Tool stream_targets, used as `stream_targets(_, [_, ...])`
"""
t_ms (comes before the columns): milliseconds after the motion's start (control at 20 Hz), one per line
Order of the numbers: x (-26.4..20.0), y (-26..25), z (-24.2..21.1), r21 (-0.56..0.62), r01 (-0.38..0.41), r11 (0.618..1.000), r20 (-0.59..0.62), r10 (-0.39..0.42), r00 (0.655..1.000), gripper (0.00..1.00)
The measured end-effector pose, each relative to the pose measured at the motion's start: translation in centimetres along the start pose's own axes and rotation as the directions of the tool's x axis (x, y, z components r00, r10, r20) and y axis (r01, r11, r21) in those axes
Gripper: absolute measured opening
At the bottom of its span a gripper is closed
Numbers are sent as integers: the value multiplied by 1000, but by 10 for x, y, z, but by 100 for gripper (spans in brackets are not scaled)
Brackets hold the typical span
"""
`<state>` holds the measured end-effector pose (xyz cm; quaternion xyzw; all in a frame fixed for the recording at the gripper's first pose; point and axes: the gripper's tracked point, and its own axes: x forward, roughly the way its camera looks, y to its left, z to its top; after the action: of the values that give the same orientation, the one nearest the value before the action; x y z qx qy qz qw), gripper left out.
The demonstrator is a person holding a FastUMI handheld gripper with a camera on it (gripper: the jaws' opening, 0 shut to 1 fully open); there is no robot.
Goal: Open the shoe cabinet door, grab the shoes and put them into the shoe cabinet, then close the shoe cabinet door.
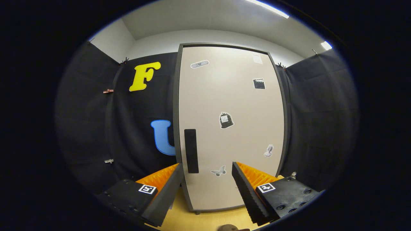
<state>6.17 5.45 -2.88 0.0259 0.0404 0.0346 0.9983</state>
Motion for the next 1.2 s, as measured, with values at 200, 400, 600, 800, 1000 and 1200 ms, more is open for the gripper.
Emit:
stream_targets(200, [35,17,-9,4,-13,1000,-18,13,1000,98])
stream_targets(400, [72,28,-26,-12,-15,1000,-53,14,998,98])
stream_targets(600, [98,28,-30,-26,5,1000,-36,-6,999,97])
stream_targets(800, [115,23,-36,-64,31,997,-47,-34,998,92])
stream_targets(1000, [121,26,-43,-66,28,997,-62,-32,998,57])
stream_targets(1200, [118,26,-44,-71,45,996,-66,-50,997,37])
